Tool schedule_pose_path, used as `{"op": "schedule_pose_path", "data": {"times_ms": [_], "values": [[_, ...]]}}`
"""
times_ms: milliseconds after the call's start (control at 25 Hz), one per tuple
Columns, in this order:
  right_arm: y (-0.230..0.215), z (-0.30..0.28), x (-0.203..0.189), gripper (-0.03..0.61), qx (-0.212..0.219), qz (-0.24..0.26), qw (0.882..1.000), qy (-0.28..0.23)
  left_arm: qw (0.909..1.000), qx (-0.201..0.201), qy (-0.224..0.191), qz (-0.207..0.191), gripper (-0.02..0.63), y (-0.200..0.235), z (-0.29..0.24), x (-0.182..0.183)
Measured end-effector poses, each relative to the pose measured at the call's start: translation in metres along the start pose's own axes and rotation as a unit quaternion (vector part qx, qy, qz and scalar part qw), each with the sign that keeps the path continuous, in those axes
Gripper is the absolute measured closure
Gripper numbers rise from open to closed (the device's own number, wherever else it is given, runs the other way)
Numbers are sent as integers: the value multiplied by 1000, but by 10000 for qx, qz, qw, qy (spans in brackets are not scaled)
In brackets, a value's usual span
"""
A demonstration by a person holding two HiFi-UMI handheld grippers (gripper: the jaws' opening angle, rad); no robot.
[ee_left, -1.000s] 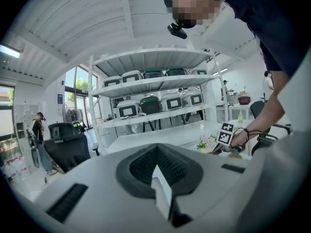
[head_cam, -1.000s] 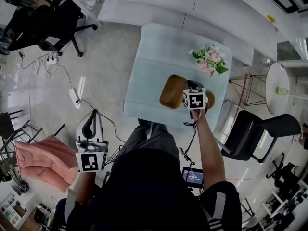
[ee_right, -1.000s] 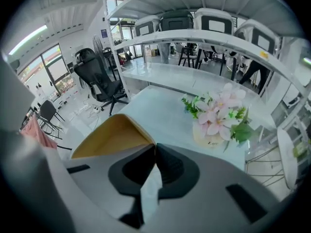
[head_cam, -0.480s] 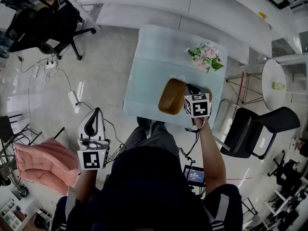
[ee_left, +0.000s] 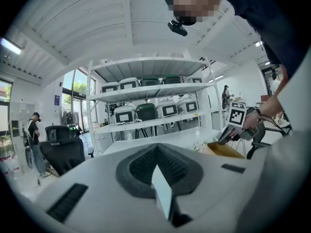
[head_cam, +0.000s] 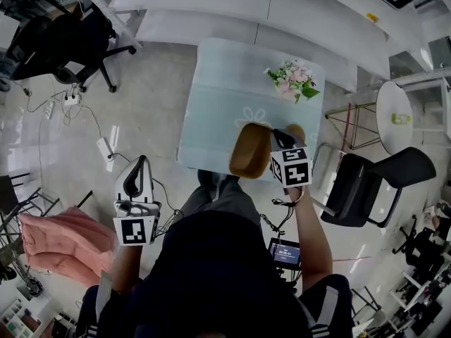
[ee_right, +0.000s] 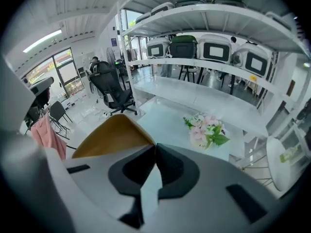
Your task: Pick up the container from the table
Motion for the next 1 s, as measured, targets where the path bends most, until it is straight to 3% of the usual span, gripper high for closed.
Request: {"op": "schedule_pose_path", "data": {"times_ms": [280,1000], "values": [[12,36,3,566,-81,-18,9998,-180,9998,-82,-8,158,611,-4,0,3],[49,124,6,565,-585,-293,9862,-1519,9992,-300,-134,207,611,-11,5,9]]}}
Point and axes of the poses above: the fingertips, and each gripper's own axes: z backward along the fingers, y to its left, x out of its top, the point moved 10 cm from there along z, backward along the fingers, and after that the axes turned 11 degrees about z, right-handed, at the moved point
